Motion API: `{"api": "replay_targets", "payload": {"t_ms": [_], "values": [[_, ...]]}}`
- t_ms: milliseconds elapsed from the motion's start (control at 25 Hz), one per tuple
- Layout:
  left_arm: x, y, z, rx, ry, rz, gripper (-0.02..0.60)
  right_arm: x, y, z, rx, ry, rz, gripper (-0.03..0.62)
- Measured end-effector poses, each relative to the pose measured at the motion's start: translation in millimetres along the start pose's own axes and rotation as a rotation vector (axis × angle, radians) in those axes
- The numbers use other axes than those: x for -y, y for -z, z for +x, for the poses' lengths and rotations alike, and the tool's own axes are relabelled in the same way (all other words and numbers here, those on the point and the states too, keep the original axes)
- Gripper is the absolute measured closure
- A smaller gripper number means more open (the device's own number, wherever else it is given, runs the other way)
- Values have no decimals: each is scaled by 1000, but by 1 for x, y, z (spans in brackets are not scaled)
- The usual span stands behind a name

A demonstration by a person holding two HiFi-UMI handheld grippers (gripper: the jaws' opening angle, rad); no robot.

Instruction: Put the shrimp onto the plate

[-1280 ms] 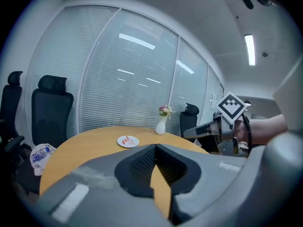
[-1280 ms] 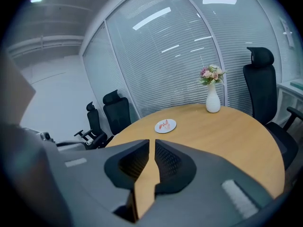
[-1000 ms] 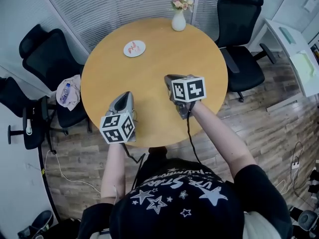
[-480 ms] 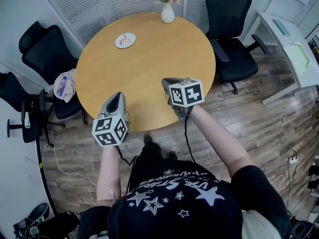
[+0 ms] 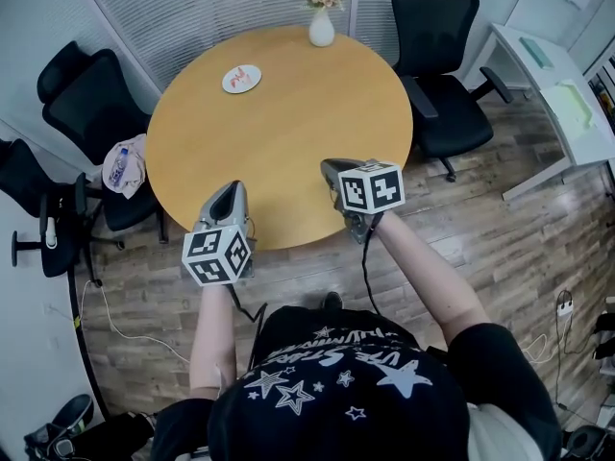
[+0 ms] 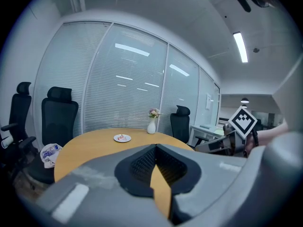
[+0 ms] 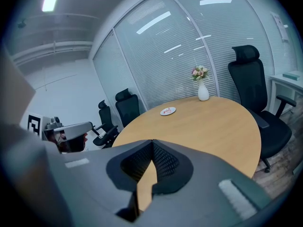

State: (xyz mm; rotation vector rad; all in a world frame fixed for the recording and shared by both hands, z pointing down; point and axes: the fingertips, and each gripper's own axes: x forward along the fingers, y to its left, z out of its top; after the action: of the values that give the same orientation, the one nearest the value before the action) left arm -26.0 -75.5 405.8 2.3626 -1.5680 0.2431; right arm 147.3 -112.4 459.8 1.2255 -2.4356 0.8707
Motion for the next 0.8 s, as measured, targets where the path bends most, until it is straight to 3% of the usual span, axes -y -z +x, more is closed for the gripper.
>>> {"api": "replay_targets", "payload": {"t_ms": [800], "values": [[-47,13,-63,-27,97,-13,578,-79,20,-5,46,73,33,593]]}}
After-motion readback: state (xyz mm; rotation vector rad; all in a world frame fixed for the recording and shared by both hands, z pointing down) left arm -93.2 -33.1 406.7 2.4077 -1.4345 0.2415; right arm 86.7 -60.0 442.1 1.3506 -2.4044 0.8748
